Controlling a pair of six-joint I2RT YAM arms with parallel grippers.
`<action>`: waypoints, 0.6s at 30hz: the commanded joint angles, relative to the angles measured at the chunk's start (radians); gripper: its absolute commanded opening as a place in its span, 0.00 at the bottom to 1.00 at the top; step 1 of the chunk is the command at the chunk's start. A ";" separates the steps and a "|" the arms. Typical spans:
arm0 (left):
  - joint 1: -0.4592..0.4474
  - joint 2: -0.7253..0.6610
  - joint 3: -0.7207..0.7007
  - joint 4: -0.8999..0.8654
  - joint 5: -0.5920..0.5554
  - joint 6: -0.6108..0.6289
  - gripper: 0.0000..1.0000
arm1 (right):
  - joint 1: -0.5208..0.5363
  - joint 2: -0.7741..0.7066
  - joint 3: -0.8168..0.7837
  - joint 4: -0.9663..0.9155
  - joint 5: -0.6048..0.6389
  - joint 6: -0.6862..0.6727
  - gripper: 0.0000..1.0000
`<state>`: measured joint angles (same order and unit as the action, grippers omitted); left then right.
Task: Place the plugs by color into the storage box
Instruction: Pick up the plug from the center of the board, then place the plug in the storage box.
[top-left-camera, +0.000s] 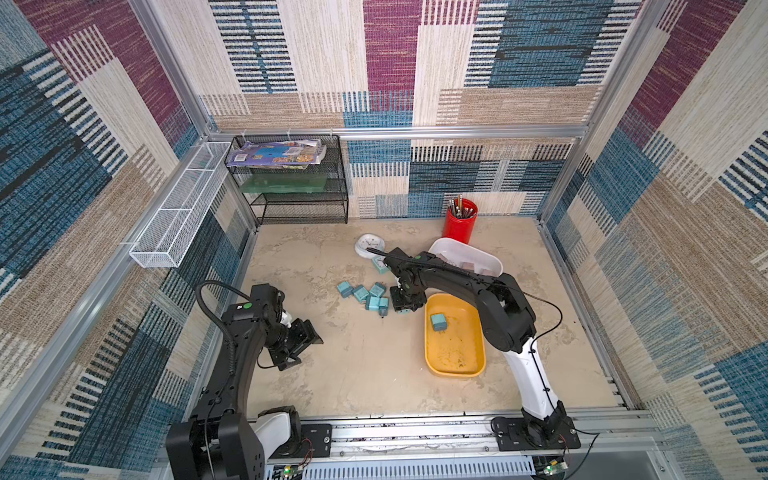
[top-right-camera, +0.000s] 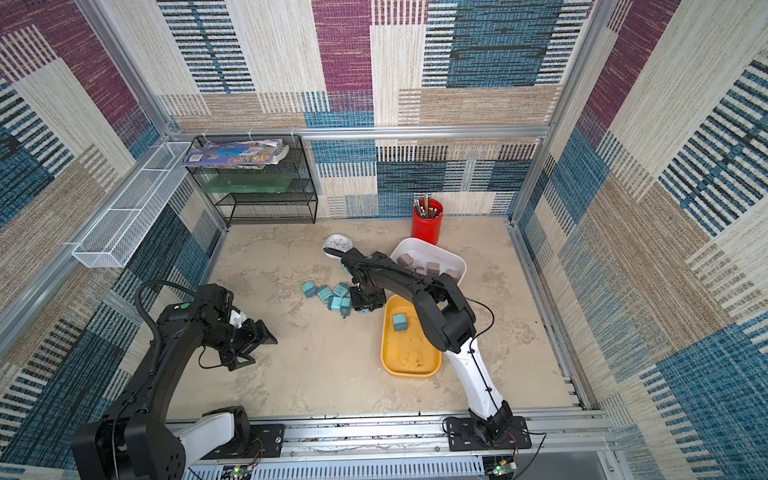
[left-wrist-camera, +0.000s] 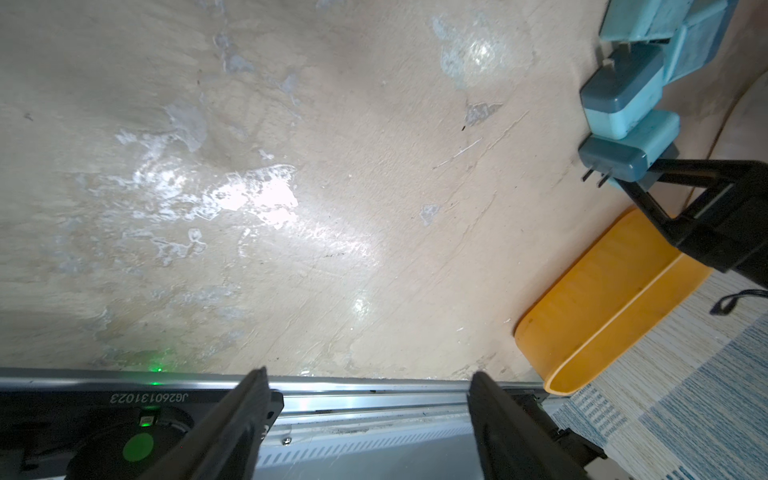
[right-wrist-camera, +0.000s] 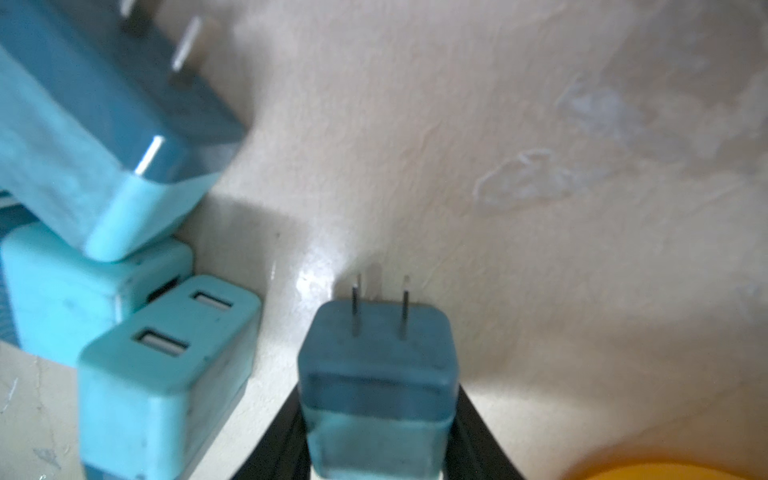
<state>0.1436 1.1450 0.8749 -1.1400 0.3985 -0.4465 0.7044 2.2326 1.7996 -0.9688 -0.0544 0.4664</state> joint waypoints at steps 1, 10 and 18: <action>0.002 -0.005 -0.001 -0.005 0.000 -0.013 0.79 | -0.004 -0.038 0.000 -0.018 0.017 0.002 0.33; 0.002 -0.001 -0.030 0.019 0.005 -0.013 0.78 | -0.049 -0.230 -0.037 -0.091 0.060 0.015 0.33; 0.002 0.059 -0.002 0.032 0.006 0.002 0.78 | -0.099 -0.453 -0.278 -0.085 0.081 0.041 0.33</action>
<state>0.1436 1.1957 0.8589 -1.1130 0.3992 -0.4461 0.6136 1.8229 1.5776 -1.0454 0.0090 0.4896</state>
